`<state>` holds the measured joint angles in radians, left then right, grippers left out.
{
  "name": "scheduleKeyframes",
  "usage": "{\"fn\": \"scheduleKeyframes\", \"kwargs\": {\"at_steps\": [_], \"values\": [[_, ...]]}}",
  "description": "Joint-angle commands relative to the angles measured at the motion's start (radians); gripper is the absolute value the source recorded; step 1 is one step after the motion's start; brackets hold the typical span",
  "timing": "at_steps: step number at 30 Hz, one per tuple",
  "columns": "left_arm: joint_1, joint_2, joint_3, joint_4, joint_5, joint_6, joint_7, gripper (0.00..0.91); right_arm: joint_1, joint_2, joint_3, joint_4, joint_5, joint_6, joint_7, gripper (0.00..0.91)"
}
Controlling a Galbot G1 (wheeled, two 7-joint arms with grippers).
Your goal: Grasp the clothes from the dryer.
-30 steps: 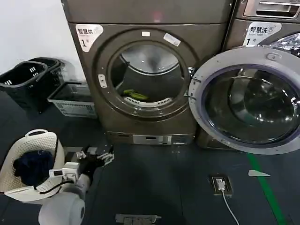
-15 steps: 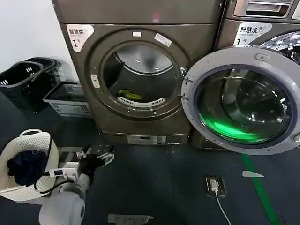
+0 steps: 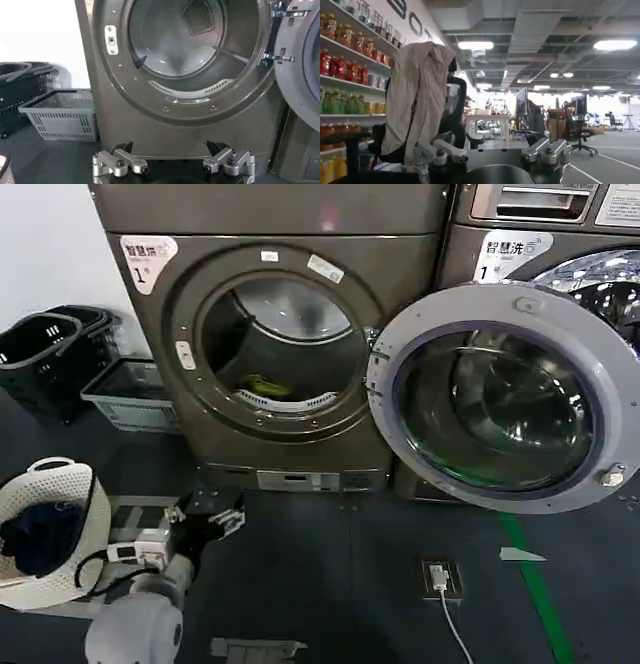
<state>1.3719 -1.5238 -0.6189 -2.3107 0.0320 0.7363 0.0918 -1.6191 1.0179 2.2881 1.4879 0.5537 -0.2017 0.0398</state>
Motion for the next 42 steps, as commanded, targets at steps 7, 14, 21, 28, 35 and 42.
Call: {"fn": "scheduleKeyframes", "kwargs": {"at_steps": [7,14,21,28,35,42], "values": [[0.002,-0.006,0.009,-0.023,0.007,0.049,0.001,0.907,-0.002,0.012,-0.003,0.01,0.034,0.025,0.001,0.907],[0.005,-0.011,0.011,-0.027,0.014,0.049,0.001,0.907,-0.001,0.004,-0.003,-0.002,0.035,0.02,0.002,0.907],[0.008,-0.008,0.014,-0.033,0.028,0.049,0.002,0.907,-0.003,0.012,-0.005,0.004,0.035,0.024,0.001,0.907],[0.005,-0.01,0.033,-0.021,0.058,0.049,-0.001,0.907,-0.001,0.016,-0.012,0.013,0.034,0.021,0.001,0.907],[0.003,-0.009,0.035,-0.017,0.069,0.049,0.008,0.907,-0.003,0.019,-0.012,0.01,0.033,0.022,-0.001,0.907],[0.0,-0.003,0.032,-0.011,0.065,0.049,0.005,0.907,0.004,0.019,-0.022,0.017,0.032,0.02,-0.003,0.907]]}}
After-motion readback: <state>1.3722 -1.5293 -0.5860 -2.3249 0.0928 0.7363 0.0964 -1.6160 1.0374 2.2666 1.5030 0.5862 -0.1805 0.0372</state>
